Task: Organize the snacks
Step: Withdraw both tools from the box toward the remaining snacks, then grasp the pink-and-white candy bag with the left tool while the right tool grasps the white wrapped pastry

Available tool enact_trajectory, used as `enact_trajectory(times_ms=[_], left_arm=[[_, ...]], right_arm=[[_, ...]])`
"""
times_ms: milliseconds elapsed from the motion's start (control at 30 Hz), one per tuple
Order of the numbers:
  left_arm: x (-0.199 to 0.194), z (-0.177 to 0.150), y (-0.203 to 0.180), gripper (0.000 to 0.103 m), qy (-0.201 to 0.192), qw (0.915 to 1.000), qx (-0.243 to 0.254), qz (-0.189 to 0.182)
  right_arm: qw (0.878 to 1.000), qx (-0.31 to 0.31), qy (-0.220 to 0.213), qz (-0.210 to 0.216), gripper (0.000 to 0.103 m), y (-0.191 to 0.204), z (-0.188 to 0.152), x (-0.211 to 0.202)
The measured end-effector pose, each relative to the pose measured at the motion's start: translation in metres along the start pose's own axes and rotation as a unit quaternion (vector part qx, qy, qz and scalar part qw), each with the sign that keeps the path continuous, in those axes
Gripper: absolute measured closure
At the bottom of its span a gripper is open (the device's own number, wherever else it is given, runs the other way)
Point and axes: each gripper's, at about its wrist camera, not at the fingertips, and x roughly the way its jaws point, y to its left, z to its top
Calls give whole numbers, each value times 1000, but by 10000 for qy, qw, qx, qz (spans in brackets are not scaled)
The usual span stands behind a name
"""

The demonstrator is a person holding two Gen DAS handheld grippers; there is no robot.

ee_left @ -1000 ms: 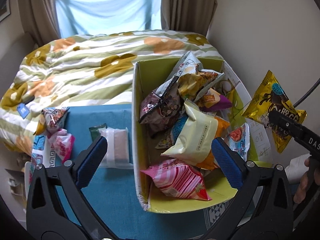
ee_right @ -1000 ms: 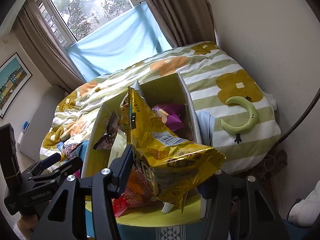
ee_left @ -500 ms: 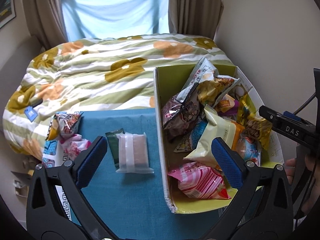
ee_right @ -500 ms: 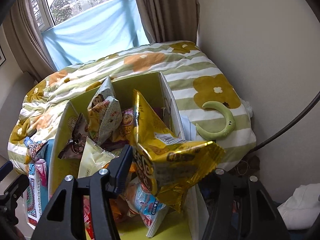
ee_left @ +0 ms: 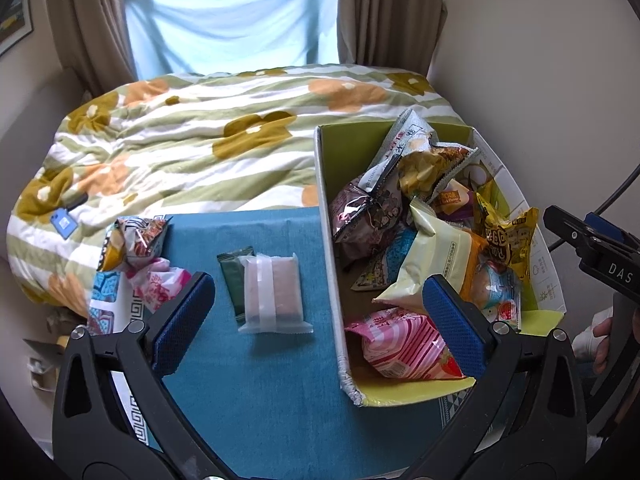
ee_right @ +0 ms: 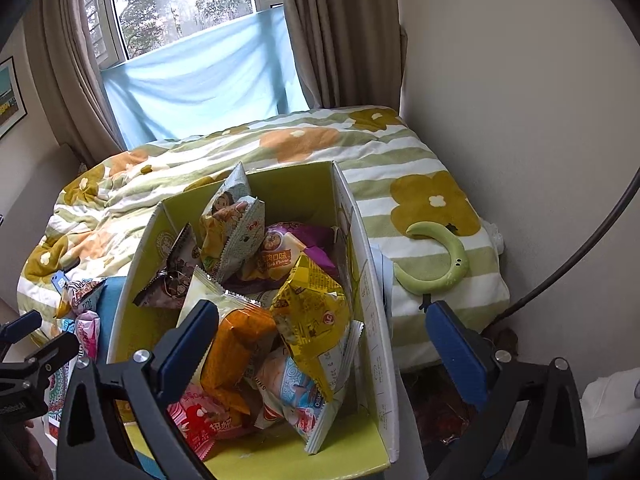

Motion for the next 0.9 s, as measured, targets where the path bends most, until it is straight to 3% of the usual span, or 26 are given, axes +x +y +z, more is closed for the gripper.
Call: enact_trajectory(times_ms=[267,400,500,900], left_arm=[[-32,-21,34,0,-97,9992,-368,127],[-56,-37,56,0,-352,9976,-334,497],[-66,-45,79,0,-461,9965,-382,577],[-88,-65,180,0,-527,9981,-179,276]], right_arm=[[9987,-280,-298,291,0,16,7,-32],[9968,-462,-540,367,0,36,2,-52],[9950,-608,-625,484,0,55,-3,-65],[9939,-605,-787,488,0,154,-43,-90]])
